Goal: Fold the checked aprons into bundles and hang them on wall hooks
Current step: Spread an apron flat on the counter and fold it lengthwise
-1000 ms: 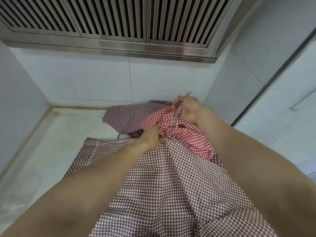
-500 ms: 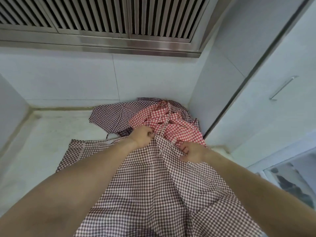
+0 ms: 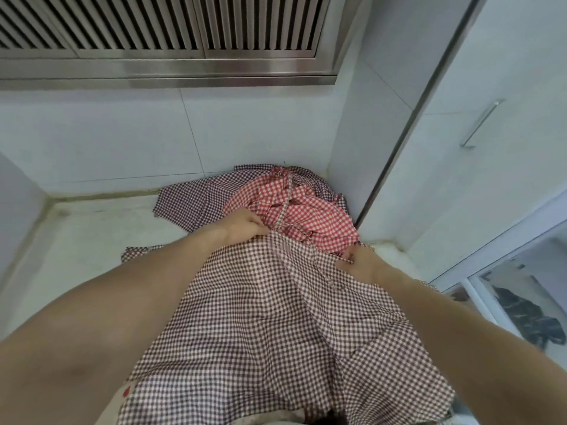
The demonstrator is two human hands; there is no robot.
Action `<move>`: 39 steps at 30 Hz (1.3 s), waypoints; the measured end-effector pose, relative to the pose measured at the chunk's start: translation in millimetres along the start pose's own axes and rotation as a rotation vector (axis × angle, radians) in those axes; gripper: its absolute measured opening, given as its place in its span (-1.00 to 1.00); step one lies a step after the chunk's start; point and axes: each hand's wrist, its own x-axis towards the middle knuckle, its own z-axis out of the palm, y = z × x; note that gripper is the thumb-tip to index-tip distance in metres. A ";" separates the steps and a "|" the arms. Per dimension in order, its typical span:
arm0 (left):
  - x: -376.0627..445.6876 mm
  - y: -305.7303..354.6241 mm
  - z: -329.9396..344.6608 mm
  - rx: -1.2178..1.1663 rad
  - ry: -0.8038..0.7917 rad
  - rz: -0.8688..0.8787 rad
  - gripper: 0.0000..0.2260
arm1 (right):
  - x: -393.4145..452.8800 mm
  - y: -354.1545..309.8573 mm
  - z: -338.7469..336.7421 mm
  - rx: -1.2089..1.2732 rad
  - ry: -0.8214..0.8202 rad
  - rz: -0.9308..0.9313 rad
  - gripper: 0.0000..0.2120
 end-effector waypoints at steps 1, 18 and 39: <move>-2.1 0.6 -0.1 -0.021 -0.012 -0.006 -0.79 | -0.3 0.3 2.0 0.014 -0.005 0.008 -0.84; -0.9 19.9 23.7 -0.155 0.267 -0.228 -0.41 | -2.9 2.9 -31.5 0.063 -0.086 -0.133 -0.84; -12.7 -30.6 7.1 0.379 0.544 -0.188 -0.33 | -30.0 115.9 -112.1 -0.321 -0.103 0.129 -0.55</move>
